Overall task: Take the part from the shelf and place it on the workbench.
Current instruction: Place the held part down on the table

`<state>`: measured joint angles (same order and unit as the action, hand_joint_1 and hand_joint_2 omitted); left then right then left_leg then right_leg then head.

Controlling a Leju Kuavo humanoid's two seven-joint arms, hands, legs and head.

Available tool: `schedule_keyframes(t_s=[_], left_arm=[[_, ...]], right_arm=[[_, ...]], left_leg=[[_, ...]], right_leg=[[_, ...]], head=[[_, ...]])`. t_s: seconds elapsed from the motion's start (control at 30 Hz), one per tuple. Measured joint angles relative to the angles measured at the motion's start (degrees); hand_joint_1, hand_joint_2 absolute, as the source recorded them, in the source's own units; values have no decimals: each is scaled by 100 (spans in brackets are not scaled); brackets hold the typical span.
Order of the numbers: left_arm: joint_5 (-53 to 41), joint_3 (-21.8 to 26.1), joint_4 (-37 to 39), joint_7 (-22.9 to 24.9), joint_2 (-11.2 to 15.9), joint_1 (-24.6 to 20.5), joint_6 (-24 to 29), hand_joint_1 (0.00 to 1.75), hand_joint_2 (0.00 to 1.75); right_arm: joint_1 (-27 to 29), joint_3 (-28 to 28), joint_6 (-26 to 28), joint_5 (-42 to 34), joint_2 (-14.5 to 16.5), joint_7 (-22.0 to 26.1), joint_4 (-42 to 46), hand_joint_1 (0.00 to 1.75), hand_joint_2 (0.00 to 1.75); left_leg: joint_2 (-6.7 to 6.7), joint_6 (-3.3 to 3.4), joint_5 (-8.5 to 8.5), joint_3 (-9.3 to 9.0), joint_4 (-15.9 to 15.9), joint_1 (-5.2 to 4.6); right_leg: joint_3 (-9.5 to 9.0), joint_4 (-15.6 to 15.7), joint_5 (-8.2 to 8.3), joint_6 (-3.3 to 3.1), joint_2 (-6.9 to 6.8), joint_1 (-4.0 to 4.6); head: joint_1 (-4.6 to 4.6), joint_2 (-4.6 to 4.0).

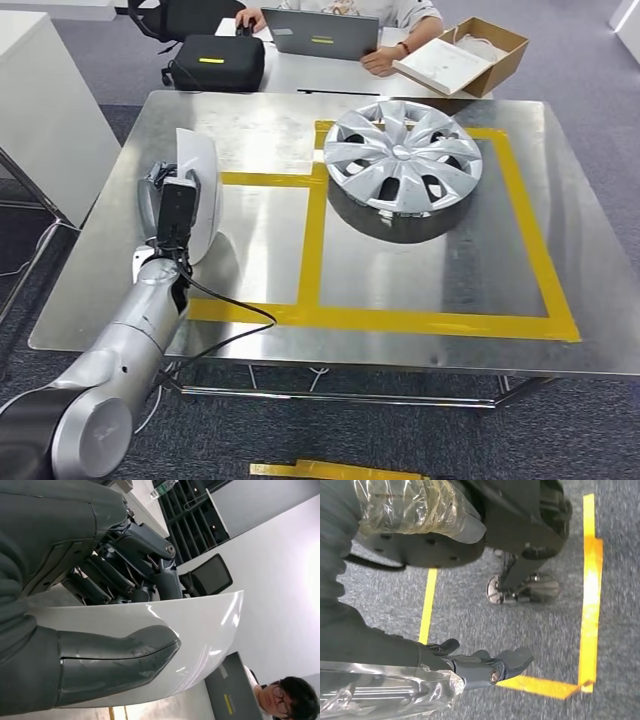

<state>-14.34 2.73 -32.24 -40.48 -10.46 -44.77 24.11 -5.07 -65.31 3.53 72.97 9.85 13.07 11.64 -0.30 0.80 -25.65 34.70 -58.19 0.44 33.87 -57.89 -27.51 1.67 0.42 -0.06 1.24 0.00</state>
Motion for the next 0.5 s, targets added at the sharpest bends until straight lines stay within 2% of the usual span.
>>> schedule_keyframes(t_s=[0.03, 0.07, 0.13, 0.17, 0.2, 0.23, 0.3, 0.33, 0.37, 0.4, 0.5], left_arm=[[4, -20, 0, 0, -16, -6, 21, 175, 175], [6, -42, 0, 1, -31, -8, 41, 175, 175], [5, -81, 0, 1, -48, -1, 63, 175, 175], [5, -95, 1, 1, -50, 3, 66, 175, 175], [3, -107, 3, 1, -49, 7, 66, 175, 175], [2, -120, 7, 1, -49, 9, 66, 175, 175], [-2, -147, 16, 2, -49, 9, 67, 175, 175], [-2, -161, 21, 2, -46, 9, 68, 175, 175], [-3, -174, 26, 3, -43, 13, 69, 175, 175], [-3, -185, 32, 4, -39, 19, 70, 175, 175], [-10, -209, 50, 5, -32, 37, 87, 175, 175]], right_arm=[[-1, 4, 4, 3, -1, -3, 1, 0, 175], [-1, 9, 7, 4, -2, -5, 1, 0, 175], [4, 15, 10, 4, -2, -9, 1, 0, 175], [5, 16, 9, 4, -2, -10, 1, 0, 175], [4, 17, 7, 4, -2, -10, 0, 0, 175], [2, 19, 2, 5, -2, -14, 0, 0, 175], [2, 21, -6, 7, -5, -23, 1, 0, 175], [2, 22, -9, 7, -6, -29, 1, 0, 175], [1, 23, -11, 6, -8, -33, 0, 0, 175], [2, 23, -13, 5, -8, -36, -1, 0, 175], [11, 24, -10, 5, -8, -39, -1, 0, 175]], left_leg=[[2, 34, 10, -7, 15, 13], [6, 58, 17, -11, 26, 25], [11, 82, 15, -4, 23, 26], [13, 83, 14, -1, 22, 26], [13, 82, 13, -2, 20, 26], [12, 80, 12, -6, 19, 26], [3, 62, 2, -20, 17, 28], [-3, 40, -4, -17, 9, 17], [-9, 10, -3, -10, 7, 6], [-12, -23, 5, -1, 6, -1], [-9, -124, -4, 13, -3, 13]], right_leg=[[67, -135, -94, 31, -2, -4], [196, -400, -247, 60, -3, -13], [567, -1194, -619, 110, -7, -28], [724, -1514, -723, 126, -7, -35], [790, -1644, -717, 137, -8, -41], [739, -1532, -598, 140, -10, -49], [367, -767, -197, 131, -19, -67], [161, -371, -63, 118, -23, -67], [21, -105, 7, 99, -24, -63], [-40, 8, 9, 74, -21, -54], [-64, 45, 32, -40, -9, -44]], head=[[-13, 0], [-22, 0], [-41, 0], [-38, 0], [-40, 0], [-39, 0], [-41, 0], [-42, 0], [-38, 0], [-35, 0], [-29, 0]])
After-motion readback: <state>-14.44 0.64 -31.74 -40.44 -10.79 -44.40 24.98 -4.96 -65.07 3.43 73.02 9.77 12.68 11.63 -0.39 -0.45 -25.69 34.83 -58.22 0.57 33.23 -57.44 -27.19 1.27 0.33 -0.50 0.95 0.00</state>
